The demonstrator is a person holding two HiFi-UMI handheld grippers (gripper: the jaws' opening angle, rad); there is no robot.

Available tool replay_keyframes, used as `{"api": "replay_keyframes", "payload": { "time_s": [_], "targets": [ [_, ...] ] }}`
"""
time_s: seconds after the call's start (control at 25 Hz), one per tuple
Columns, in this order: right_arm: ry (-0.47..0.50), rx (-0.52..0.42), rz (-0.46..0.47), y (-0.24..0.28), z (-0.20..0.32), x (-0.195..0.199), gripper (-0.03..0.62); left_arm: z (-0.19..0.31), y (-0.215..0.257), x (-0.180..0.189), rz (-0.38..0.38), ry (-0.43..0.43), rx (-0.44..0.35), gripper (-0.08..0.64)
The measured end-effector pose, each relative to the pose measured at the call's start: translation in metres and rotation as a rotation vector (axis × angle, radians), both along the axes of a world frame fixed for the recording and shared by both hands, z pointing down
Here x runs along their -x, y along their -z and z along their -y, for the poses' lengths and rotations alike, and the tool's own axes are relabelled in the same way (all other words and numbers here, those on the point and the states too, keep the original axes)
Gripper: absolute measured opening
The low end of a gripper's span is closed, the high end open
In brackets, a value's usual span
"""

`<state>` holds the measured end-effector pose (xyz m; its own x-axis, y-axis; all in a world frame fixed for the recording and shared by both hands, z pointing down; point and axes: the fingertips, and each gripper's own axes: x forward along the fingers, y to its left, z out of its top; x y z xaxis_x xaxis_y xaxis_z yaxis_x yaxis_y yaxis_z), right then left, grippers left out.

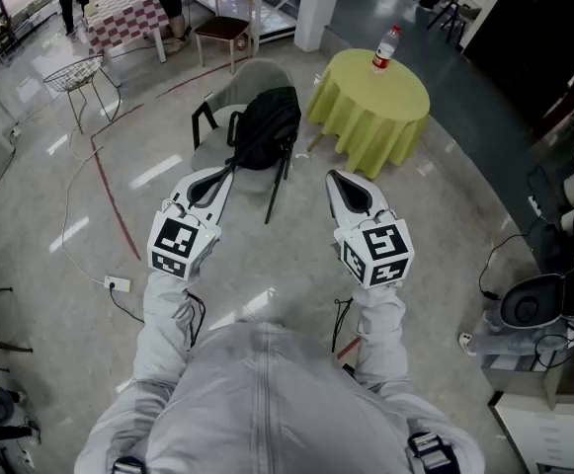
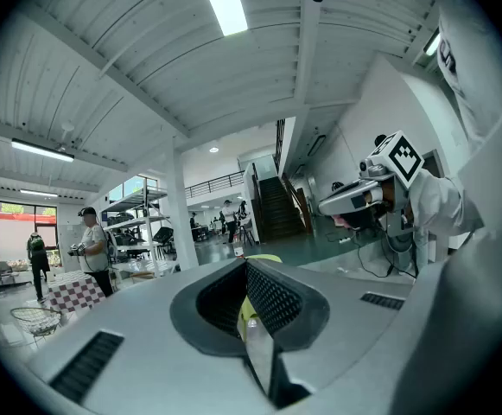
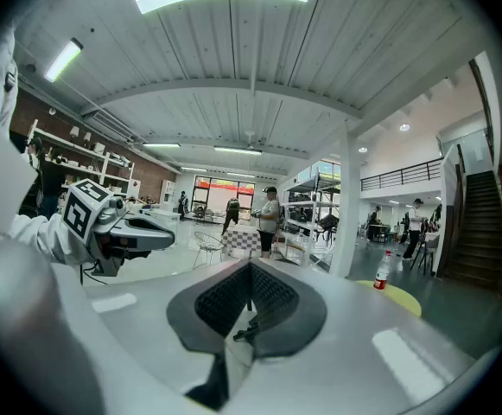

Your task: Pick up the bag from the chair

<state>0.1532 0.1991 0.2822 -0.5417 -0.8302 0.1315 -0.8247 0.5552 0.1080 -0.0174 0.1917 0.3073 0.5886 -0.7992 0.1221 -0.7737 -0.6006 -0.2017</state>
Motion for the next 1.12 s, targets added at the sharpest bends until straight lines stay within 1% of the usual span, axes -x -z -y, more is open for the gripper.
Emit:
{"api": "replay_keyframes", "payload": {
  "time_s": [0.28, 0.44, 0.64, 0.8, 0.96, 1.04, 1.12],
  "targets": [
    [-0.008, -0.014, 0.075, 0.004, 0.008, -0.011, 0.009, 0.004, -0.010, -0.010, 0.009, 0.005, 0.020, 0.006],
    [-0.012, 0.008, 0.073, -0.004, 0.012, -0.020, 0.009, 0.002, -0.018, -0.016, 0.016, 0.020, 0.044, 0.006],
    [0.002, 0.029, 0.066, -0.019, 0.020, -0.026, 0.009, 0.002, -0.027, -0.021, 0.005, 0.038, 0.066, 0.006],
    [0.028, 0.069, 0.095, -0.029, 0.029, -0.026, 0.009, 0.007, -0.043, -0.022, 0.007, 0.049, 0.105, 0.006],
    [0.065, 0.137, 0.139, -0.039, 0.048, -0.016, 0.009, 0.030, -0.056, -0.012, 0.001, 0.053, 0.131, 0.006],
    [0.065, 0.144, 0.147, -0.043, 0.061, -0.010, 0.009, 0.046, -0.064, -0.006, -0.006, 0.052, 0.145, 0.006],
    [0.045, 0.131, 0.128, -0.047, 0.081, -0.005, 0.009, 0.068, -0.073, 0.002, -0.011, 0.050, 0.156, 0.006]
  ]
}}
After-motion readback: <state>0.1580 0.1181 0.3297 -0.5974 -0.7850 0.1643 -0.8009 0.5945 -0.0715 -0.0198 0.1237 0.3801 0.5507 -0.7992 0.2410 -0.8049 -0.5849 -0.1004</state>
